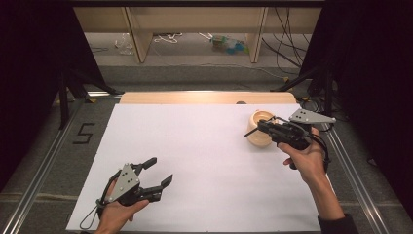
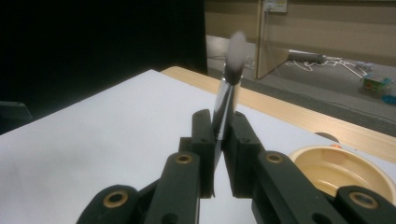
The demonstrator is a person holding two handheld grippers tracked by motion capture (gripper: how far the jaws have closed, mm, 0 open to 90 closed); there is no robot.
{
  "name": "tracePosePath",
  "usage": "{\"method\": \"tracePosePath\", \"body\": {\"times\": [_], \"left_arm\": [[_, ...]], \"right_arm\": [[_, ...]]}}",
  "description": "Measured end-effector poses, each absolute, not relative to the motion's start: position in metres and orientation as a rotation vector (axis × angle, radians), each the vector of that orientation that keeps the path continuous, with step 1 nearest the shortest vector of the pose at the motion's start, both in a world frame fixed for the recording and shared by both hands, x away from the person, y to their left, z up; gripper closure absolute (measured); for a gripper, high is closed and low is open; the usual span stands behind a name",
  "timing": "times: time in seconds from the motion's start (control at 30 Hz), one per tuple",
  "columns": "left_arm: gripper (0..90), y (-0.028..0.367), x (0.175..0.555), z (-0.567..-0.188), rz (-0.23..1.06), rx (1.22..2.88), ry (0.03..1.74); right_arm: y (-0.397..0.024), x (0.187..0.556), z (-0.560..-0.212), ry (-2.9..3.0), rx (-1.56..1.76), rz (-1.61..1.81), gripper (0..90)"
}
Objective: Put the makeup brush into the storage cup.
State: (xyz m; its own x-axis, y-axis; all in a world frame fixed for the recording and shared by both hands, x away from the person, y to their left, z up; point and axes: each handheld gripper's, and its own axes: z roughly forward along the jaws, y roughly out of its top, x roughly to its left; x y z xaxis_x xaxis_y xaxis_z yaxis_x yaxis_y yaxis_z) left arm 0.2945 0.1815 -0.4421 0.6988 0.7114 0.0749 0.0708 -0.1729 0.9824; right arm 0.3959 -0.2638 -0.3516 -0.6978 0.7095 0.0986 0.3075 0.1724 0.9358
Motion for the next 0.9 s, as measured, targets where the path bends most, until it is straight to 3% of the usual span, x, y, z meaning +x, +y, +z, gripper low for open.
{"method": "tracePosePath", "body": {"times": [0.9], "left_arm": [[25.7,0.181,0.294,-0.442,0.639,1.665,0.641]], "right_arm": [[-0.281,0.403,-0.354,2.028,1.019,1.524,83.7]]}}
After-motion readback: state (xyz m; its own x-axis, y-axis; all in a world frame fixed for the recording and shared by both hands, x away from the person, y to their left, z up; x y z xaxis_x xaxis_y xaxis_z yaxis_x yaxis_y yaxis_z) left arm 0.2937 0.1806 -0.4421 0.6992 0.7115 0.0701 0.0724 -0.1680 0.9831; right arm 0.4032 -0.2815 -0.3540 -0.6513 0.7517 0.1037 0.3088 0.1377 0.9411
